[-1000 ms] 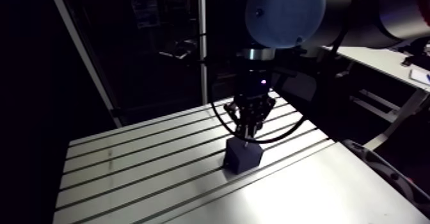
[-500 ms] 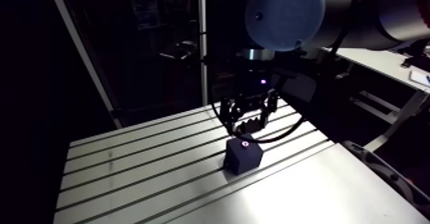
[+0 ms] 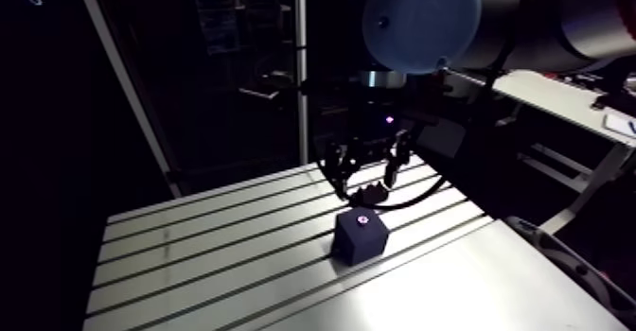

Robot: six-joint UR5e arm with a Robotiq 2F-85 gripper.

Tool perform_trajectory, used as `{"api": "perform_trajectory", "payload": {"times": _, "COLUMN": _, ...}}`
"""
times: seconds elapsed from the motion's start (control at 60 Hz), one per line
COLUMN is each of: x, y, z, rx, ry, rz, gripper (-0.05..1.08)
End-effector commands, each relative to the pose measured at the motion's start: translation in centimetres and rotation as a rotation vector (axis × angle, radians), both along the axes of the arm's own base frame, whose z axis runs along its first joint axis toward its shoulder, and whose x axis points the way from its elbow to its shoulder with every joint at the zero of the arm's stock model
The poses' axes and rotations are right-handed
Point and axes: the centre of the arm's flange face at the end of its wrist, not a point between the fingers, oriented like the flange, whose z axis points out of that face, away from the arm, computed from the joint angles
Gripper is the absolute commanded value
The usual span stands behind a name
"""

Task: Pick up the M10 bolt and insert it into the hole until fully seated.

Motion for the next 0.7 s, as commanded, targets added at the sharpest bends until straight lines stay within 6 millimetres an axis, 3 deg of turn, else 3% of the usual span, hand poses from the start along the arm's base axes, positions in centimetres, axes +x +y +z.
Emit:
{"api": "perform_trajectory", "payload": {"times": 0.017, "x": 0.4, "y": -0.7, "z": 2.7, "rx": 0.025, "ry": 0.047, "rz": 0.011, "gripper": 0.00}}
{"api": "perform_trajectory", "payload": {"times": 0.167, "x": 0.9, "y": -1.3, "z": 5.9, "rx": 0.043, "ry": 0.089, "rz": 0.016, "gripper": 0.00}}
{"api": "perform_trajectory", "payload": {"times": 0.467, "x": -0.5, "y": -7.1, "z": 10.9, "rx": 0.128, "ry": 0.117, "rz": 0.068, "gripper": 0.00}}
{"api": "perform_trajectory", "payload": {"times": 0.7, "x": -1.8, "y": -11.1, "z": 13.5, "rx": 0.124, "ry": 0.144, "rz": 0.066, "gripper": 0.00}}
